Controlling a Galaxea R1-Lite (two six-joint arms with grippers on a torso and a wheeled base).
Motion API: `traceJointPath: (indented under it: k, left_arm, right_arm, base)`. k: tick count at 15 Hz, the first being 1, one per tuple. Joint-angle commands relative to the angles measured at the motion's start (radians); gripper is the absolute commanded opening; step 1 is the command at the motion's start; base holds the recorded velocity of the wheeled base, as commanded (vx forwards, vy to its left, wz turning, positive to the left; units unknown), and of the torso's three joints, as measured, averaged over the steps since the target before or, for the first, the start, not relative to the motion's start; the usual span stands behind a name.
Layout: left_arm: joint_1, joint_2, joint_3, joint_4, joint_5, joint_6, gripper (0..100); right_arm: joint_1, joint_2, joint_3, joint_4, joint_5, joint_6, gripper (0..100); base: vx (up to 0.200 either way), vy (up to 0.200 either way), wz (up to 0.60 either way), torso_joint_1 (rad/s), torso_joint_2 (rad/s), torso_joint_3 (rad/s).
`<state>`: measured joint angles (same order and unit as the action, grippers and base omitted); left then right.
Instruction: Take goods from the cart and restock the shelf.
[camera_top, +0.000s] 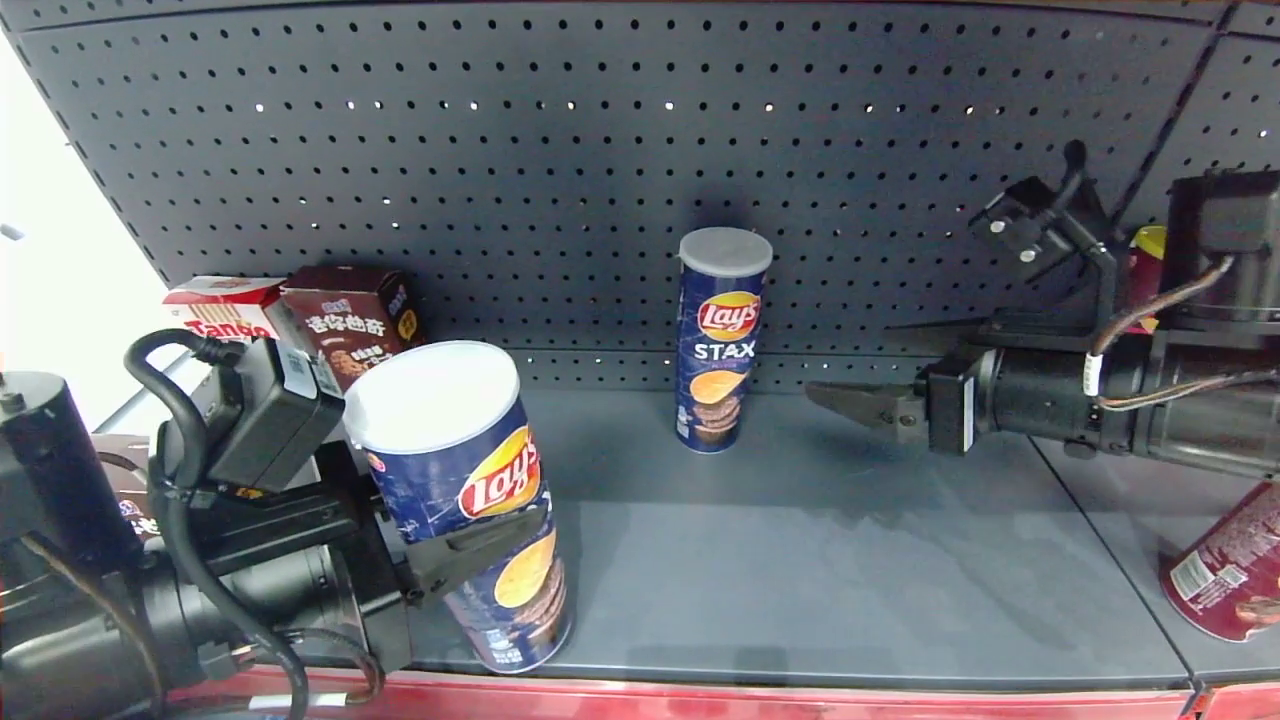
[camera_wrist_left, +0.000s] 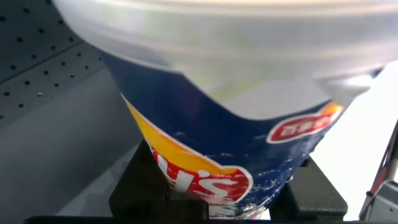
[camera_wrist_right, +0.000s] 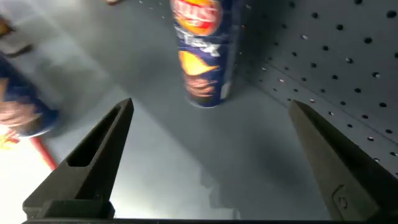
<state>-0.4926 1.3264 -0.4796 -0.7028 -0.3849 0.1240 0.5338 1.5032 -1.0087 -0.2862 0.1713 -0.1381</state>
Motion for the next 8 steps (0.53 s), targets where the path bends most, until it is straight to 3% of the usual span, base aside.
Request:
traceJointPath:
  k: [1,5,8]
  left_arm:
    - [0.006,0.011,-0.022,-0.001,0.001,-0.009,0]
    - [0.009,0.02,-0.024,-0.001,0.001,-0.011,0]
    - [0.009,0.024,-0.025,-0.001,0.0,-0.012,0]
  right_arm:
    - [-0.031,0.089,-0.027,-0.068,0.01,-0.005,100]
    - [-0.114,0.181,-0.03,-0.269,0.194,-0.037,100]
    - [-0.124,0.216,-0.028,-0.332,0.373,-0.041,100]
  base:
    - [0.0,0.0,0.0,0.0,0.0,0.0]
    - [0.0,0.0,0.0,0.0,0.0,0.0]
    - [0.0,0.0,0.0,0.0,0.0,0.0]
